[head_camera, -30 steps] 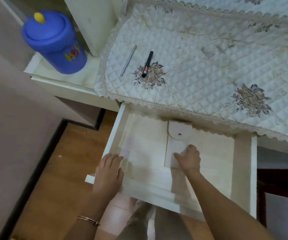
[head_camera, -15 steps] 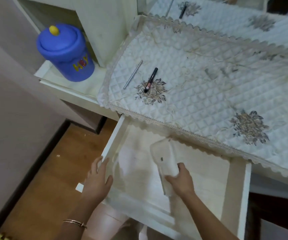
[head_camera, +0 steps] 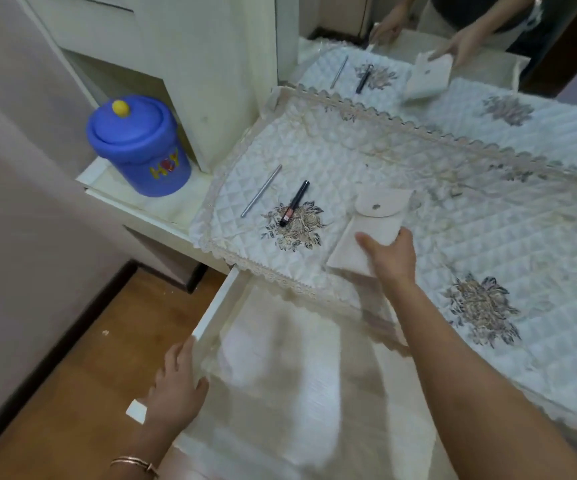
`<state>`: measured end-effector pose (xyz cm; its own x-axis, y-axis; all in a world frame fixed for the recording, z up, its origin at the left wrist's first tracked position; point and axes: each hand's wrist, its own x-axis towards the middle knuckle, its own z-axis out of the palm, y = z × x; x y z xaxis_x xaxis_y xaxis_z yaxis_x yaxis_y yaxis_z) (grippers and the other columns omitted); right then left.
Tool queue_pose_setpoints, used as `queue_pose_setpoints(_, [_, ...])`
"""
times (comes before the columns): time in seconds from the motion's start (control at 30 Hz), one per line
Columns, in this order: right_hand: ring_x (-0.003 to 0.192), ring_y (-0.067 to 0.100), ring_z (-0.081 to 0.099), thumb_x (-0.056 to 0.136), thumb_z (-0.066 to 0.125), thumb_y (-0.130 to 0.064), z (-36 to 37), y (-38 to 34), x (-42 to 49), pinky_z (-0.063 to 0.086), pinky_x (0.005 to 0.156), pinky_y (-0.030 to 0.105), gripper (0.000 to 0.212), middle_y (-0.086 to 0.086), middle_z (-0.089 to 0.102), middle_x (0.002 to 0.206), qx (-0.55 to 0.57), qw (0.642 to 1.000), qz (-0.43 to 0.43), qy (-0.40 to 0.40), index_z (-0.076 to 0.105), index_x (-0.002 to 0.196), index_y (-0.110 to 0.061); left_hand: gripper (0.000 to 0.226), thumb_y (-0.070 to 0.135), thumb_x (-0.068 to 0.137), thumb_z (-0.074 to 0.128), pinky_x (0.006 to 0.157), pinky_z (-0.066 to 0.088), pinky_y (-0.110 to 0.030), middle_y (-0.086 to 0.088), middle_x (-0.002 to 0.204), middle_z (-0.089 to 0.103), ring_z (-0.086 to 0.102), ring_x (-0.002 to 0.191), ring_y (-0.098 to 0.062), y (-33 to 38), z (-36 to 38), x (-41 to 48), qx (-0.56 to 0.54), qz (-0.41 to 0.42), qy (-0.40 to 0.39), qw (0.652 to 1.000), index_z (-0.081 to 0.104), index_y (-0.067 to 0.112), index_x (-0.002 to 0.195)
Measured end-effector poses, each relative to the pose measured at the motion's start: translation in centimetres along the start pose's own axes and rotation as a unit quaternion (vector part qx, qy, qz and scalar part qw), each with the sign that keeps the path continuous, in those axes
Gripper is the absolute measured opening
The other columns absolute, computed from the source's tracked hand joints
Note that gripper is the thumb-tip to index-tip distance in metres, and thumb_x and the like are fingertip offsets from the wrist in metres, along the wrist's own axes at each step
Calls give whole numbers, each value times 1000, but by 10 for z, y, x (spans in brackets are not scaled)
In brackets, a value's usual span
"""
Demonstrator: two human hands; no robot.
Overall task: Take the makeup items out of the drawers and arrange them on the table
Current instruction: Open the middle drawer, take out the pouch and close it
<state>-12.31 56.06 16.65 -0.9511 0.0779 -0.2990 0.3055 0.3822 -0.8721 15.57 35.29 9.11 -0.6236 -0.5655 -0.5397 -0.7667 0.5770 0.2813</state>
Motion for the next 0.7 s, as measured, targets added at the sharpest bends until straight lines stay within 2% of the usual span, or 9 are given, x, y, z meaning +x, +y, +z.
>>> queue_pose_setpoints(0.1, [125, 34, 40, 67, 78, -22, 15, 9, 13, 37, 100, 40, 91, 18, 40, 137, -65, 998, -23, -7, 22, 137, -9, 73, 31, 87, 51, 101, 41, -50, -1, 151, 12, 40, 125, -33, 2, 0, 0, 6, -8, 0, 1000, 7, 26, 144])
queue_pose_setpoints(0.17, [135, 36, 21, 66, 78, -28, 22, 20, 7, 23, 111, 48, 103, 18, 19, 149, -155, 987, -28, -14, 11, 143, -14, 73, 31, 88, 51, 103, 40, -50, -1, 152, 10, 37, 128, -33, 2, 1, 0, 6, -10, 1, 1000, 5, 27, 145])
queue_pose_setpoints(0.23, [138, 38, 9, 69, 76, -38, 25, 31, -2, 14, 113, 52, 103, 18, 3, 154, -236, 971, -38, -32, 9, 144, -14, 74, 31, 88, 50, 103, 39, -49, 0, 153, 9, 36, 128, -33, 1, 1, -1, 11, -5, 1, 1000, 3, 28, 145])
queue_pose_setpoints(0.33, [139, 39, 7, 73, 69, -46, 25, 38, -4, 12, 113, 53, 99, 19, -2, 155, -287, 955, -61, -45, 8, 145, -15, 75, 33, 89, 49, 104, 36, -48, 1, 153, 7, 36, 128, -31, -3, 1, -1, 21, 5, -8, 1000, 0, 30, 145])
queue_pose_setpoints(0.47, [138, 38, 10, 74, 66, -50, 21, 29, 5, 13, 111, 55, 97, 17, 3, 155, -347, 934, -57, -66, 7, 144, -17, 76, 31, 88, 50, 102, 39, -46, 0, 152, 8, 37, 126, -32, -8, -2, -1, 24, 27, -17, 999, 0, 28, 146])
queue_pose_setpoints(0.57, [138, 35, 13, 74, 68, -44, 15, 29, -13, 15, 111, 52, 92, 14, 11, 154, -333, 939, -78, -37, 15, 143, -16, 74, 31, 89, 49, 103, 40, -44, -1, 154, 6, 38, 127, -31, -11, -5, -2, 39, 55, -23, 997, 3, 24, 146])
queue_pose_setpoints(0.63, [137, 33, 20, 76, 69, -35, 10, 41, -47, 20, 110, 48, 80, 14, 24, 150, -298, 948, -112, -20, 26, 141, -14, 69, 32, 90, 47, 107, 36, -43, -4, 156, 4, 34, 132, -32, -16, -6, -5, 80, 93, -13, 992, 9, 20, 146])
queue_pose_setpoints(0.7, [129, 33, 35, 79, 68, -27, 2, 67, -96, 29, 106, 43, 65, 16, 44, 139, -279, 949, -141, -44, 39, 135, -10, 61, 31, 91, 46, 113, 26, -43, -7, 156, 9, 22, 139, -32, -24, -3, -11, 106, 122, -10, 987, 20, 17, 144])
